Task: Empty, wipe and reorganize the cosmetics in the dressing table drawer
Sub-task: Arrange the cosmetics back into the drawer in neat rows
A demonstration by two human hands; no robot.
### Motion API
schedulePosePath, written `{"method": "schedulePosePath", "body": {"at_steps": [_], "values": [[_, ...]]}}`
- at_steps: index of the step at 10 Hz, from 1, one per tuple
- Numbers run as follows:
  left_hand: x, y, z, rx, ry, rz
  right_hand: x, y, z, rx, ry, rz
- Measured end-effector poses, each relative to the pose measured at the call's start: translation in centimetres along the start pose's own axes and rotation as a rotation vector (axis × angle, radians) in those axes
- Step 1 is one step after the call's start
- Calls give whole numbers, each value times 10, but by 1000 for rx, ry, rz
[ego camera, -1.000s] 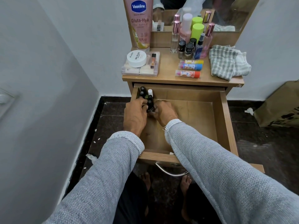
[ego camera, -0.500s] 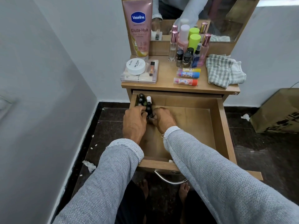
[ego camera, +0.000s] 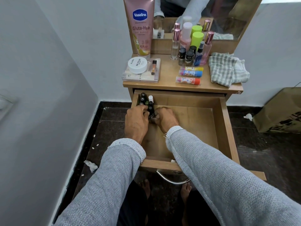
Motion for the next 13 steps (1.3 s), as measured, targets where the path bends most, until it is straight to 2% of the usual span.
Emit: {"method": "schedulePosePath", "body": {"at_steps": [6,7,8,10,11,13], "values": [[-4,2,2,0,0,21,-1,0,4,7,-42,-32],[-11,11,3,25,25,39,-18,3,15,11,9,-26],[-15,20,5,80,36,38,-57,-2,35,-60,174,49],[-10,24,3,143,11,15,-156,-8,73,-356,725,42],[-5,24,2,154,-16,9,-182,0,60,-312,759,120],[-7,31,4,199,-6,-8,-176,6,40,-276,636,294]]}}
Point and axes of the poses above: each hand's wrist, its own z-axis away from the middle knuckle, its own x-axis out of the palm, y = z × x, the point moved 8 cm from there along -z, towards the middle knuckle, and after that the axes turned 9 degrees about x, right-handed, at the moved point
